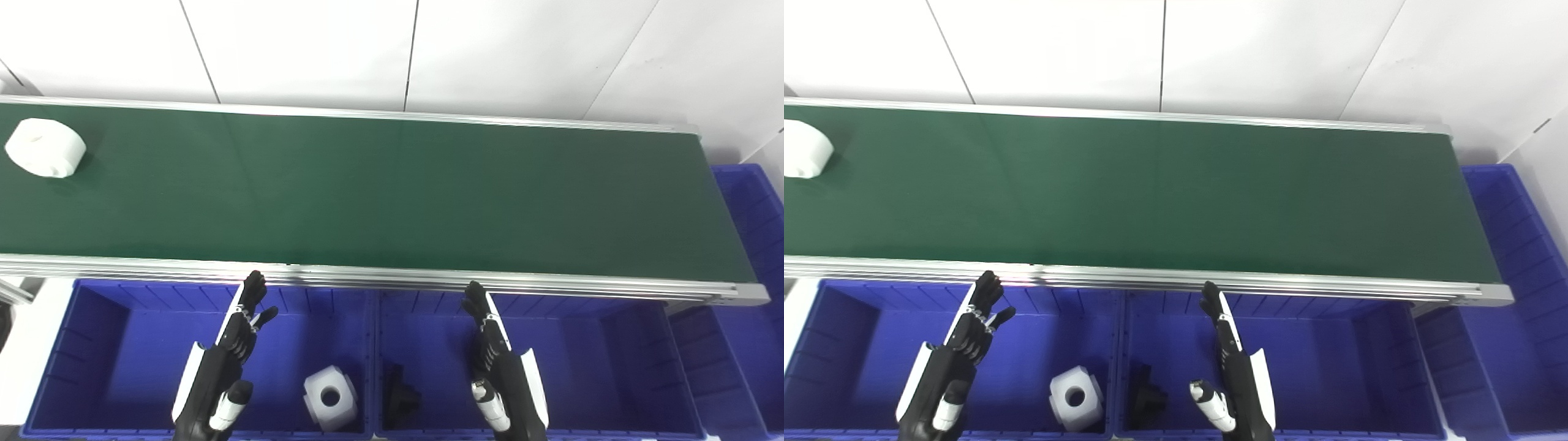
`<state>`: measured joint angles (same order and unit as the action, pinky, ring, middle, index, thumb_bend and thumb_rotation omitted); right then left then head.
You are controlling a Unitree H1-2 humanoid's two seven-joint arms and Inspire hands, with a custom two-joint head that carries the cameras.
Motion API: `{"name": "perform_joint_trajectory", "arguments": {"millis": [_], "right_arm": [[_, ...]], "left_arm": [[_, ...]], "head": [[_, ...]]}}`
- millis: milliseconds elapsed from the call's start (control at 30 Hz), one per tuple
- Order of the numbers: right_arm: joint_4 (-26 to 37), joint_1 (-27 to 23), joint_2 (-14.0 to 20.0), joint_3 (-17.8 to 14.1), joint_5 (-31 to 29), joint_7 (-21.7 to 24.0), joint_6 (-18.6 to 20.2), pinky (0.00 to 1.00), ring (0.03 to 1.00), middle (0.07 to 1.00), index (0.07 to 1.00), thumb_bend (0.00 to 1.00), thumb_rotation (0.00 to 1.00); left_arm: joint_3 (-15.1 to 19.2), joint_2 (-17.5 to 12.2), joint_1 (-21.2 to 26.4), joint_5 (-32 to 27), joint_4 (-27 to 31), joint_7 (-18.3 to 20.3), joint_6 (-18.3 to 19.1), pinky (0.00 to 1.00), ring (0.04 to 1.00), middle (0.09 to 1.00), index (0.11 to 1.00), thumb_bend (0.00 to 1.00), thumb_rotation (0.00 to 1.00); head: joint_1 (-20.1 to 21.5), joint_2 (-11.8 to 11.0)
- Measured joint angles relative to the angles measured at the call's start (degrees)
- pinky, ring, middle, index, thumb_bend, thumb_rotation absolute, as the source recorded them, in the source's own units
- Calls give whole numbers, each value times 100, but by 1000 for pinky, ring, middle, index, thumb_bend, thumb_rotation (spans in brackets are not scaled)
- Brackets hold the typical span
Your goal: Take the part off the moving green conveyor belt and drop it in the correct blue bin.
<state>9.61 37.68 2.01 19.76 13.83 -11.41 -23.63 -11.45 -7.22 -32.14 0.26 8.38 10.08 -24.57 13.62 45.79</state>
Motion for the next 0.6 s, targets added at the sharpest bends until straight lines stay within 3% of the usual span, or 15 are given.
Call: {"name": "perform_joint_trajectory", "arguments": {"millis": [133, 367, 500, 600], "right_arm": [[-14, -32, 1, -3, -16, 19, 0, 1000, 944, 965, 977, 921, 1000], [-120, -91, 1, -3, -39, 89, 0, 1000, 939, 964, 977, 909, 1000], [-120, -93, -1, -5, -47, 92, 0, 1000, 934, 962, 978, 908, 1000], [-127, -97, -2, -10, -46, 94, 0, 1000, 933, 962, 978, 908, 1000]], "left_arm": [[-6, 0, 65, 20, -81, -9, 0, 967, 999, 1000, 1000, 901, 931], [-18, -2, 74, 4, -84, 35, 0, 957, 1000, 1000, 1000, 896, 917], [-19, 2, 77, 45, -85, -20, 0, 932, 987, 1000, 1000, 816, 935], [-52, 0, 77, 224, -76, -131, 0, 847, 958, 1000, 1000, 821, 948]], "head": [[-9, 0], [-18, -9], [-18, -9], [-18, -9]]}}
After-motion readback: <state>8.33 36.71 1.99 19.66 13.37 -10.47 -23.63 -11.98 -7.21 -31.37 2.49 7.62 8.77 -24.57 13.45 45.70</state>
